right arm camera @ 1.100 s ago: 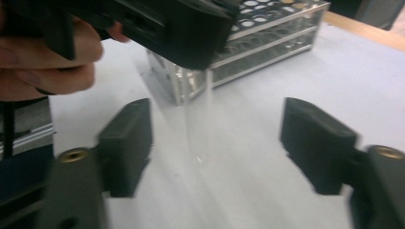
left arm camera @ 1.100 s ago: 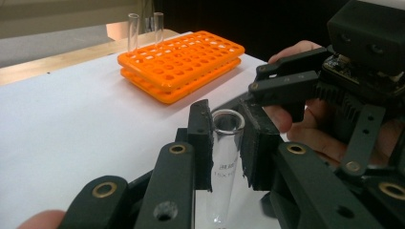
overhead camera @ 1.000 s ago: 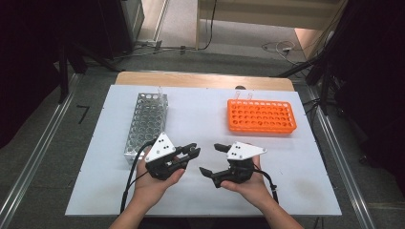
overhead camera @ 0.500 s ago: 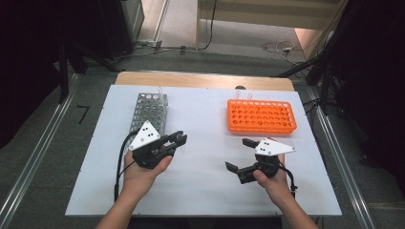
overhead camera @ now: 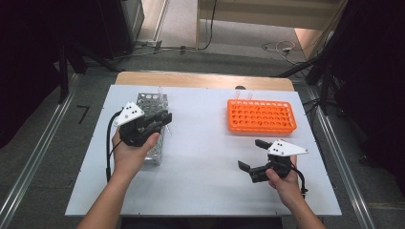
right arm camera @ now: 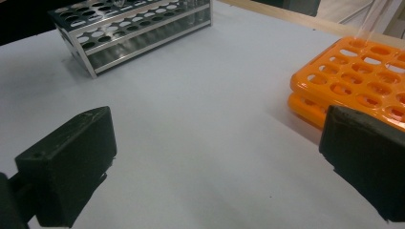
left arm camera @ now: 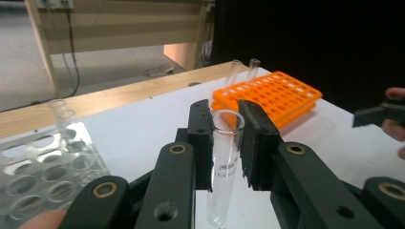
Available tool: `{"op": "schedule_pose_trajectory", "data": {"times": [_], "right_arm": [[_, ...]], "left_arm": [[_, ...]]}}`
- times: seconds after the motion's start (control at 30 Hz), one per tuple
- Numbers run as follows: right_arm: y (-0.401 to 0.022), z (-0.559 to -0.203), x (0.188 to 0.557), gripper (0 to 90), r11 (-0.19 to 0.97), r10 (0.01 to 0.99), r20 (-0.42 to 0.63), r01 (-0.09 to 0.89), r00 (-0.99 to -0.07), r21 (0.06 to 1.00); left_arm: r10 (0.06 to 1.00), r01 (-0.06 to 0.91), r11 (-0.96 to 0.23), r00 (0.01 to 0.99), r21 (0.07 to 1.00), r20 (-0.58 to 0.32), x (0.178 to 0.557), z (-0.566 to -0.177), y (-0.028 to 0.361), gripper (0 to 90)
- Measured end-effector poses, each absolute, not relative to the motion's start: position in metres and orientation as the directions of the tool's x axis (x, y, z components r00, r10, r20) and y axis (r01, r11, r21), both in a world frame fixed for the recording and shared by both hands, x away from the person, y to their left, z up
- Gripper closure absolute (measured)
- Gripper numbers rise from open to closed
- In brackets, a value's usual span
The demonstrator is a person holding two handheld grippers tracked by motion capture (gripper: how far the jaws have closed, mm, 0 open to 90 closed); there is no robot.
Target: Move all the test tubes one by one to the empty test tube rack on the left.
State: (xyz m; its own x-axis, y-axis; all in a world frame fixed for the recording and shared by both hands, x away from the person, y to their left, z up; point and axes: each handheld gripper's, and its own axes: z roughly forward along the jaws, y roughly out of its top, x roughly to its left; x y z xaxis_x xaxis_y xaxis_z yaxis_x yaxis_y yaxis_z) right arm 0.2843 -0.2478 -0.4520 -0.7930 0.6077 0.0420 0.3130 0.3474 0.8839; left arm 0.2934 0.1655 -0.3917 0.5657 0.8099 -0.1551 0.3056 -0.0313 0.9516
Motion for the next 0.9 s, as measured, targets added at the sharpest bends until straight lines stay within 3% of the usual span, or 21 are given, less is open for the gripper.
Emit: {"op": "schedule_pose_trajectory", "data": {"times": [0.9], "right_arm": [[-0.255,-0.459,0.290,0.0,0.336,0.611,0.051,0.317,-0.790,0.887]], "left_arm": [[0.924,0.289,0.035,0.354,0.957,-0.141,0.365,-0.400,0.192,76.1]]}}
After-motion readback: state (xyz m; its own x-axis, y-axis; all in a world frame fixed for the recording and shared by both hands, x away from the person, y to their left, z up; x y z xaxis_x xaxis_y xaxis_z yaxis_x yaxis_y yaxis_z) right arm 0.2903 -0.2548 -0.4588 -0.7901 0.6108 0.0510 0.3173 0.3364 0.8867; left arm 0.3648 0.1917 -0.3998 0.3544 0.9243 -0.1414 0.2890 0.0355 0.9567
